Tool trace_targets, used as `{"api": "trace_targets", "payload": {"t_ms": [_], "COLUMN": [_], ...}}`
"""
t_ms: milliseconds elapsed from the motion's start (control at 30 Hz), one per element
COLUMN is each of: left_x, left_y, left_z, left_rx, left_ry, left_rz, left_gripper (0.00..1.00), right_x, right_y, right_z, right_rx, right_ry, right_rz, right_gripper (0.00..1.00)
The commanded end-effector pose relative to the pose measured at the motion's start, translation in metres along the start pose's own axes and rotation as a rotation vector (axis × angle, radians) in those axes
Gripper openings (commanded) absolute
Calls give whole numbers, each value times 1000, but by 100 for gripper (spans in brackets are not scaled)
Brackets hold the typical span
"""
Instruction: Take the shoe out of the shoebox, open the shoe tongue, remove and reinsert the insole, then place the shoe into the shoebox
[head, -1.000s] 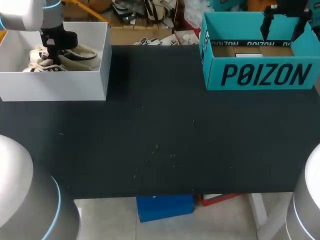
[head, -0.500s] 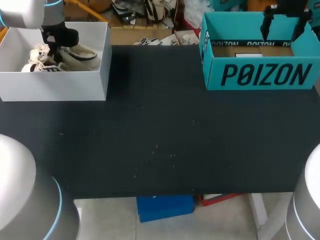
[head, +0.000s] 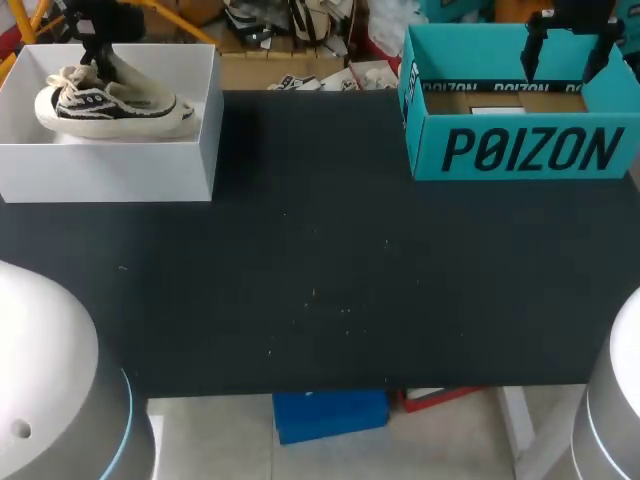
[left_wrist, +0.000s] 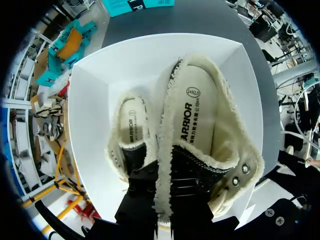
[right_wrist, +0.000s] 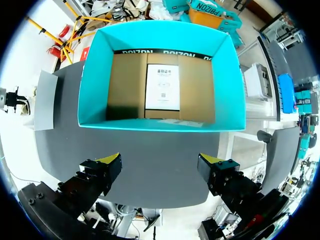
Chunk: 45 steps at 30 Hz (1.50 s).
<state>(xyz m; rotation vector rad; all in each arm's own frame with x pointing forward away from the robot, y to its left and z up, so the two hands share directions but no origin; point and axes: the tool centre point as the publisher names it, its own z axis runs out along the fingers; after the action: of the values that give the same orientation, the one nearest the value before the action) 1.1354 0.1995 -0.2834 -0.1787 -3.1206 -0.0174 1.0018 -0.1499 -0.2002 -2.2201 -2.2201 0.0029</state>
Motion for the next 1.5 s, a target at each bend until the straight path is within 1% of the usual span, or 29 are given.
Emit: {"api": "trace_targets", "payload": {"t_ms": [33, 67, 133, 200, 267, 333, 467, 533, 567, 600, 733, 900, 1033, 1233, 1400, 1500], "left_x": [-2, -1, 2, 6, 13, 21, 42, 53, 59, 65, 94, 133, 158, 189, 205, 214], "left_y": [-9, -12, -19, -28, -39, -53, -85, -102, -109, -118, -153, -195, -225, -260, -281, -293], "left_z": [-66, -74, -91, -105, -118, -130, -146, -151, -152, -153, -148, -133, -122, -107, -88, -72], "left_rx": [1, -3, 12, 1, 15, 8, 7, 15, -3, -3, -18, -24, -20, -27, -47, -59], "left_ry": [22, 19, 17, -2, 0, -18, -47, -59, -72, -71, -65, -27, -6, 27, 56, 79], "left_rz": [-2, 0, -3, -1, -9, -7, -16, -38, -48, -49, -51, -40, -36, -63, -61, -68], "left_gripper": [0, 0, 0, 0, 0, 0, 0, 0, 0, 0, 0, 0, 0, 0, 0, 0], "right_x": [0, 0, 0, 0, 0, 0, 0, 0, 0, 0, 0, 0, 0, 0, 0, 0], "right_y": [0, 0, 0, 0, 0, 0, 0, 0, 0, 0, 0, 0, 0, 0, 0, 0], "right_z": [0, 0, 0, 0, 0, 0, 0, 0, 0, 0, 0, 0, 0, 0, 0, 0], "right_rx": [1, 1, 1, 1, 1, 1, 1, 1, 1, 1, 1, 1, 1, 1, 1, 1], "right_ry": [0, 0, 0, 0, 0, 0, 0, 0, 0, 0, 0, 0, 0, 0, 0, 0], "right_rz": [0, 0, 0, 0, 0, 0, 0, 0, 0, 0, 0, 0, 0, 0, 0, 0], "right_gripper": [100, 100, 100, 100, 100, 100, 100, 100, 100, 100, 100, 100, 100, 100, 100, 100]}}
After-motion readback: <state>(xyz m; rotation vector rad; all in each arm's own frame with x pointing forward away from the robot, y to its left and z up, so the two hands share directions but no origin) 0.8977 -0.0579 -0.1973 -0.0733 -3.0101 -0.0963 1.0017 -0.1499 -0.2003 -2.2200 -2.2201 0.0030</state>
